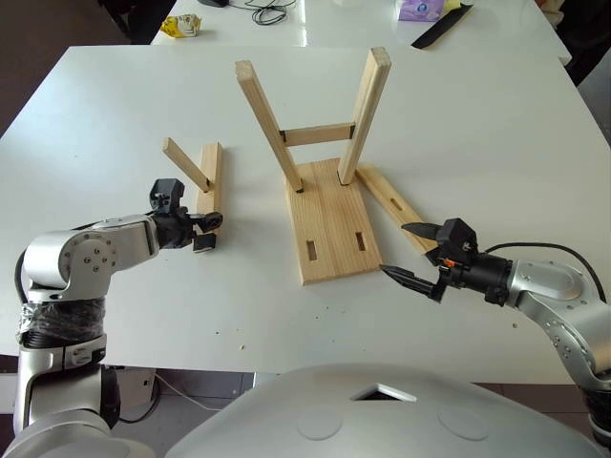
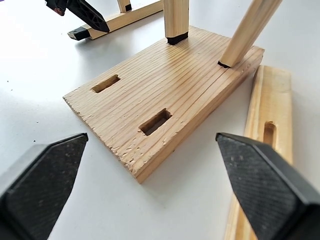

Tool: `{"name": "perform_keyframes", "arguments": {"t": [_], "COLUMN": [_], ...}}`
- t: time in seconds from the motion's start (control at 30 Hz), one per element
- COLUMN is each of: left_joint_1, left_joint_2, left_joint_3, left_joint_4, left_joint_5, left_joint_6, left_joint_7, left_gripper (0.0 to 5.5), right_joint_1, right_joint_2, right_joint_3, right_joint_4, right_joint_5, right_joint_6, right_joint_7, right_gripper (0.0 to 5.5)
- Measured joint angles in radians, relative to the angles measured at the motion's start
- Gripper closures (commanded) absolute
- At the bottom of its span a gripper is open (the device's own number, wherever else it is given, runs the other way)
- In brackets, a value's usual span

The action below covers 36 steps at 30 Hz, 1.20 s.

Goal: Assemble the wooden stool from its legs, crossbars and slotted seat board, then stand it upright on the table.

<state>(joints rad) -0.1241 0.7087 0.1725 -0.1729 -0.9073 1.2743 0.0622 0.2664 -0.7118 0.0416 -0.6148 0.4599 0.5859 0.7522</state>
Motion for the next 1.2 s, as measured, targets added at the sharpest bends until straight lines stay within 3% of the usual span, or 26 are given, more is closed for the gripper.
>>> {"name": "perform_keyframes", "arguments": {"t": [0.4,0.87,1.2], "left_joint_1": [0.029,0.017,-0.103], "left_joint_2": [-0.065,-0.081,-0.177], "left_joint_3": [0.011,-0.018,0.131], "left_joint_4": [-0.057,-0.001,0.149], "left_joint_5": [0.090,0.240,0.271], "left_joint_6": [0.013,-0.112,-0.140], "left_joint_7": [-0.079,-0.221,-0.196], "left_gripper": [3.39,3.44,3.44], "right_joint_1": [-0.004,-0.009,-0.048], "right_joint_2": [0.001,0.000,-0.006], "right_joint_3": [0.003,0.005,-0.011], "right_joint_4": [0.001,0.023,0.053], "right_joint_5": [-0.001,-0.010,-0.010], "right_joint_6": [0.000,-0.011,-0.027], "right_joint_7": [0.000,0.002,0.023], "right_gripper": [0.75,0.75,0.75]}}
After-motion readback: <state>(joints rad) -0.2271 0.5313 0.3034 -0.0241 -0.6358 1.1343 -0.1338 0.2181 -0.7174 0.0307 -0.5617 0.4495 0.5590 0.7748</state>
